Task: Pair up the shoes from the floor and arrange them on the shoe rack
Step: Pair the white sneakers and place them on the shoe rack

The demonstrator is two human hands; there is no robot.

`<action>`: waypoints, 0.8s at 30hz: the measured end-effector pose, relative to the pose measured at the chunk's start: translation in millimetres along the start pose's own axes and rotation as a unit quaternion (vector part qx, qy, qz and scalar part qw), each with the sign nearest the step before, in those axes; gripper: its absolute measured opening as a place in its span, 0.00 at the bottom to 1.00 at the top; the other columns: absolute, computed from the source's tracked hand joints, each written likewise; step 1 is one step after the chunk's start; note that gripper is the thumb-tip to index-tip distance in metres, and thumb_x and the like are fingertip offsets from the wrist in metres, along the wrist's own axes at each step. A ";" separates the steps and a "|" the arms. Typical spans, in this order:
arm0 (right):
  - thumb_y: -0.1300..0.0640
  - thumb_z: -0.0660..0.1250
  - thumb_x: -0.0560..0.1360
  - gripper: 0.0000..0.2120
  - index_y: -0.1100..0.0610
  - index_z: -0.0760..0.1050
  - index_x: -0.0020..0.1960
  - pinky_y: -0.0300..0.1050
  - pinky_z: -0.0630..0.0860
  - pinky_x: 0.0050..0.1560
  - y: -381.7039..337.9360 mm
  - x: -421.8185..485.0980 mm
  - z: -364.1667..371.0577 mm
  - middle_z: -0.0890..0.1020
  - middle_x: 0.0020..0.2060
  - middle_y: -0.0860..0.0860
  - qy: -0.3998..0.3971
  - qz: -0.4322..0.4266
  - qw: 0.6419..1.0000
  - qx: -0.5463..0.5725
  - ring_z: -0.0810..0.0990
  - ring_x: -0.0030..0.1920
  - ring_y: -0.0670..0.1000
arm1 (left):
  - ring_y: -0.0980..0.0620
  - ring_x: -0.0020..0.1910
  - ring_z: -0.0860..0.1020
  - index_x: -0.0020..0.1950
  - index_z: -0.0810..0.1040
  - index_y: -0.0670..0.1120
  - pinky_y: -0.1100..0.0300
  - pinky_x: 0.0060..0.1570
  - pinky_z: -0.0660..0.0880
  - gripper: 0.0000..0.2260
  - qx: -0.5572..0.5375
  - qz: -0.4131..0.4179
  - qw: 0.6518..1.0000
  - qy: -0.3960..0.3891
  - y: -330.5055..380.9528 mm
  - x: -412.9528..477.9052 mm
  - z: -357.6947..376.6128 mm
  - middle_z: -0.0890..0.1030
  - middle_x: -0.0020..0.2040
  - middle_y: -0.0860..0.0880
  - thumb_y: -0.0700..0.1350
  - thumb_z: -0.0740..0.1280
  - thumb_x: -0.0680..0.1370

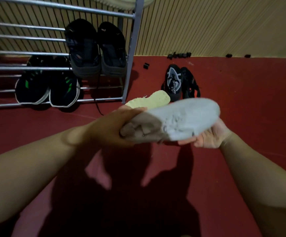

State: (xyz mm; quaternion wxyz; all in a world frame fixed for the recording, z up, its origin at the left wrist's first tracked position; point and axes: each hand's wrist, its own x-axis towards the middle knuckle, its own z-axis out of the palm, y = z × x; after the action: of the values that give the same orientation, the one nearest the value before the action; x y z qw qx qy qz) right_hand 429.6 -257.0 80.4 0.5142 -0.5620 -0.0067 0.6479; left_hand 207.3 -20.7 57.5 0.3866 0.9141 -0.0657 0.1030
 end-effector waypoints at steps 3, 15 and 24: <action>0.29 0.50 0.71 0.41 0.53 0.60 0.75 0.50 0.83 0.41 -1.3 -0.5 7.8 0.77 0.61 0.64 0.000 -0.080 0.990 0.116 0.81 0.54 0.64 | 0.58 0.63 0.72 0.67 0.68 0.60 0.58 0.62 0.71 0.32 -0.140 -0.069 0.985 0.077 -1.4 -6.2 4.8 0.73 0.64 0.59 0.52 0.75 0.65; 0.45 0.73 0.63 0.57 0.49 0.36 0.77 0.39 0.55 0.71 39.2 50.5 111.2 0.48 0.75 0.51 0.268 -0.341 0.840 -0.325 0.52 0.73 0.44 | 0.61 0.60 0.75 0.71 0.63 0.58 0.62 0.55 0.75 0.40 -0.160 -0.216 0.939 0.215 -8.5 -0.5 61.3 0.76 0.62 0.53 0.57 0.77 0.63; 0.62 0.75 0.69 0.54 0.43 0.38 0.76 0.44 0.74 0.63 47.0 66.6 98.1 0.63 0.71 0.44 0.102 -0.292 0.914 -0.261 0.68 0.69 0.47 | 0.61 0.74 0.54 0.75 0.39 0.58 0.65 0.71 0.56 0.50 -0.212 -0.287 0.934 -0.007 6.6 -41.8 39.0 0.52 0.76 0.55 0.49 0.76 0.70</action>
State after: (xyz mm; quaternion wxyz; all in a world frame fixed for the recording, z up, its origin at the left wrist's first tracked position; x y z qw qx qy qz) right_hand 337.3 -178.4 41.0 0.5134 -0.7121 -0.2870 0.3833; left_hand 170.8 -51.6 25.6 0.5838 0.7916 0.1768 -0.0356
